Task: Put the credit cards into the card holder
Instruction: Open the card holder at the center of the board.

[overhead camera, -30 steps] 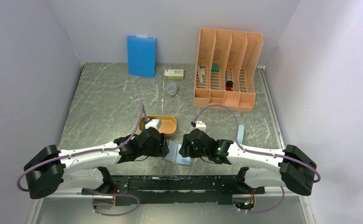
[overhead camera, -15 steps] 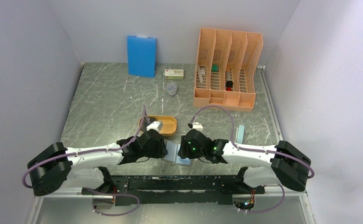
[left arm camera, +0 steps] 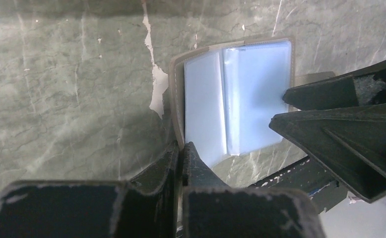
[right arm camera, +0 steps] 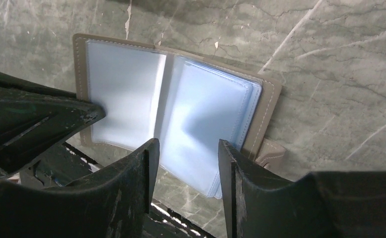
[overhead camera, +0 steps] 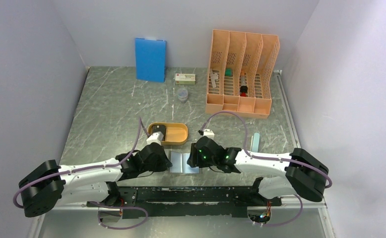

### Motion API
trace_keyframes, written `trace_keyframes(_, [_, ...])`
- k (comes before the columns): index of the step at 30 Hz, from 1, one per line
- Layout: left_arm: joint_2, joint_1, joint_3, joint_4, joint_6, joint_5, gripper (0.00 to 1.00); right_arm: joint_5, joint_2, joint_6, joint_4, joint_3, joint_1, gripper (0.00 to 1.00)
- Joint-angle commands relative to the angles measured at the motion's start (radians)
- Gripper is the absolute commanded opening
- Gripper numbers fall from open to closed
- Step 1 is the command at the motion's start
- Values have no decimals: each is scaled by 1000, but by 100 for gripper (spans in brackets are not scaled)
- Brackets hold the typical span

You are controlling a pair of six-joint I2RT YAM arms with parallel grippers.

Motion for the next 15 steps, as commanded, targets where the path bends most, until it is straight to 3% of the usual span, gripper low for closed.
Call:
trace_keyframes(1, [-39,-1,-26,-41,-63,-41,5,-1,26,1,35,28,-5,51])
trace_keyframes(4, [-33,-1,-18,-58,-60,-40,15,-7,33,-6,29,44,-5,51])
trace_keyframes(7, [-49,-1,5,-97,-48,-45,40,-10,10,-11,5,66,-5,52])
trace_keyframes(9, [-77,-1,20,-132,-43,-52,51,-11,-11,-16,-19,82,-5,53])
trace_keyframes(15, [-179,-1,93,-290,-22,-113,62,-13,-34,-35,-82,154,-4,55])
